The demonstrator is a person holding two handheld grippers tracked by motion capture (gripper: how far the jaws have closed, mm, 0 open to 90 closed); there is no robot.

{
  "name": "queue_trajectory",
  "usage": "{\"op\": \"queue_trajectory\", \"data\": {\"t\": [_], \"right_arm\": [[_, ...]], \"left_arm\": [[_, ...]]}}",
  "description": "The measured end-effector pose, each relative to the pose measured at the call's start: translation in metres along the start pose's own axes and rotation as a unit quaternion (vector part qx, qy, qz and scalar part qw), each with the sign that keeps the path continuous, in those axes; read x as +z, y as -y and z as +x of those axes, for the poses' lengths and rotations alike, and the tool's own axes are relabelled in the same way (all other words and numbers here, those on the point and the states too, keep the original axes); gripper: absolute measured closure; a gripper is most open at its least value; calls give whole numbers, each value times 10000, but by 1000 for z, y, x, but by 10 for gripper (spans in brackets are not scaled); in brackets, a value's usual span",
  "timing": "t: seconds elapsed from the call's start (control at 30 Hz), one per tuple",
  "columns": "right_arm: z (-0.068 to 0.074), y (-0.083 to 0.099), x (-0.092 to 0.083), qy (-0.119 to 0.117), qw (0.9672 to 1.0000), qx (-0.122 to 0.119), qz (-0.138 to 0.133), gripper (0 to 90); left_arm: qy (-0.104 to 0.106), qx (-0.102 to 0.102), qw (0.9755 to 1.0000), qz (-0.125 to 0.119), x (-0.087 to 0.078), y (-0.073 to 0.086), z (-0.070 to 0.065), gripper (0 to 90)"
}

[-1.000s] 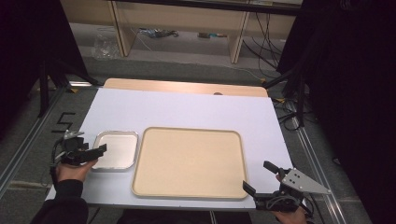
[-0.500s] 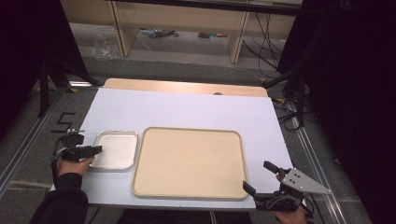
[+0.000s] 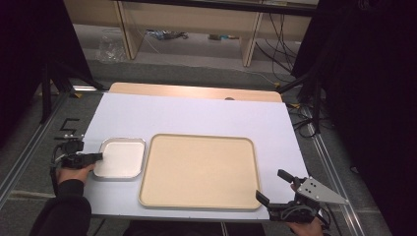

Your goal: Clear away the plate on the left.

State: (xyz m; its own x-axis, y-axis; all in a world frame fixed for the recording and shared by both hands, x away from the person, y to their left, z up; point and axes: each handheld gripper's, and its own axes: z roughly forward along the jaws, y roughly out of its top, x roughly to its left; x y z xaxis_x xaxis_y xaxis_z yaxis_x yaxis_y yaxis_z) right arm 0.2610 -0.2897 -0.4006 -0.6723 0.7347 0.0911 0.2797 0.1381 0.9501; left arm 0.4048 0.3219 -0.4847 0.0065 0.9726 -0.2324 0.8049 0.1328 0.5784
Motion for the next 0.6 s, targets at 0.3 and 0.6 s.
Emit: {"op": "queue_trajectory", "data": {"t": [0.3, 0.6], "right_arm": [[0, 0, 1, 11, 10000, 10, -6, 20], [0, 0, 0, 41, 10000, -2, -1, 20]], "left_arm": [[115, 33, 9999, -3, 4, -5, -1, 838], [375, -205, 9986, -303, 3, -5, 1, 875]]}}
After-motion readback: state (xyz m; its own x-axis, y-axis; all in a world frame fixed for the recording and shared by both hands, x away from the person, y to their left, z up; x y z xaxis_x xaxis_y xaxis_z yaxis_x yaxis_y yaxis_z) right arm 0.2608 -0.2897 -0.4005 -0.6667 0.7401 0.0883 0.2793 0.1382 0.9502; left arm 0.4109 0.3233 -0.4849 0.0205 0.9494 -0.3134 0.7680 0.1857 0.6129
